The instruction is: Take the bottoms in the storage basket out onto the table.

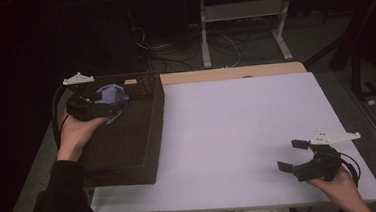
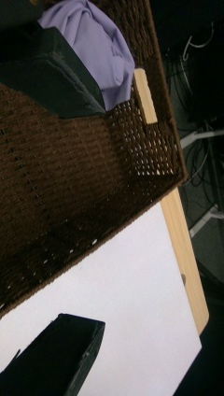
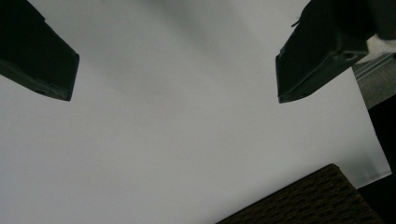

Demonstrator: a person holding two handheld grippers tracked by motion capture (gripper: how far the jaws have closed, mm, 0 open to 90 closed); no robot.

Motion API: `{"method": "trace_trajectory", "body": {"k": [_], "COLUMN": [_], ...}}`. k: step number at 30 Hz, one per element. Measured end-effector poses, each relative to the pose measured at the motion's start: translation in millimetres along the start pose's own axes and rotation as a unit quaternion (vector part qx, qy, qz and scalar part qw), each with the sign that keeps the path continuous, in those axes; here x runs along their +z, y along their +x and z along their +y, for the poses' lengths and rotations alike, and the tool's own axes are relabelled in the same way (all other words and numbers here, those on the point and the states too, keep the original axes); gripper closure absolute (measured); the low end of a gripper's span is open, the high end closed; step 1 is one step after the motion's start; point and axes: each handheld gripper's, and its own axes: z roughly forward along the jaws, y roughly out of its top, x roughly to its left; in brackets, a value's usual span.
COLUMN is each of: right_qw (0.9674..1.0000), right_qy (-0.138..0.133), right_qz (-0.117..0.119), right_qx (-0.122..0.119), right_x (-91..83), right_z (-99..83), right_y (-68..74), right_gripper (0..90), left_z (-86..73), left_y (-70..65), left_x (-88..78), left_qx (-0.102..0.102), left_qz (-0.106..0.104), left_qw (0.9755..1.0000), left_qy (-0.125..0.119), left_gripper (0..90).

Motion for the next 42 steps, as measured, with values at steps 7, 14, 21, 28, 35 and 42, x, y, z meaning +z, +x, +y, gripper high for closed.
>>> {"method": "trace_trajectory", "body": {"k": [7, 14, 21, 28, 35, 42], "right_qw": [1.0, 1.0, 1.0, 1.0, 1.0, 1.0], "right_qy": [0.0, 0.001, 0.001, 0.002, 0.001, 0.002], "right_qz": [0.0, 0.001, 0.001, 0.002, 0.002, 0.002], "right_qx": [-0.001, -0.002, -0.002, -0.002, -0.003, -0.005], "right_x": [0.2, 0.3, 0.5, 0.5, 0.4, 0.5], "right_z": [0.0, 0.0, 0.0, -0.1, -0.1, -0.1], "right_y": [0.0, 0.3, 0.4, 0.3, 0.7, 0.9], "right_gripper": [0.0, 0.0, 0.0, 0.0, 0.0, 0.0], "left_z": [0.5, 2.5, 3.8, 3.8, 5.3, 5.9], "left_y": [8.7, 15.9, 25.3, 33.4, 41.5, 47.8], "left_x": [6.1, 11.1, 20.8, 27.6, 33.4, 37.7], "left_qx": [-0.012, -0.024, -0.044, -0.059, -0.072, -0.082], "left_qz": [0.011, 0.022, 0.038, 0.045, 0.051, 0.055], "left_qw": [0.9998, 0.9994, 0.998, 0.9969, 0.9958, 0.9949], "left_qy": [0.009, 0.011, 0.022, 0.027, 0.022, 0.018], "left_gripper": [0.0, 0.0, 0.0, 0.0, 0.0, 0.0]}}
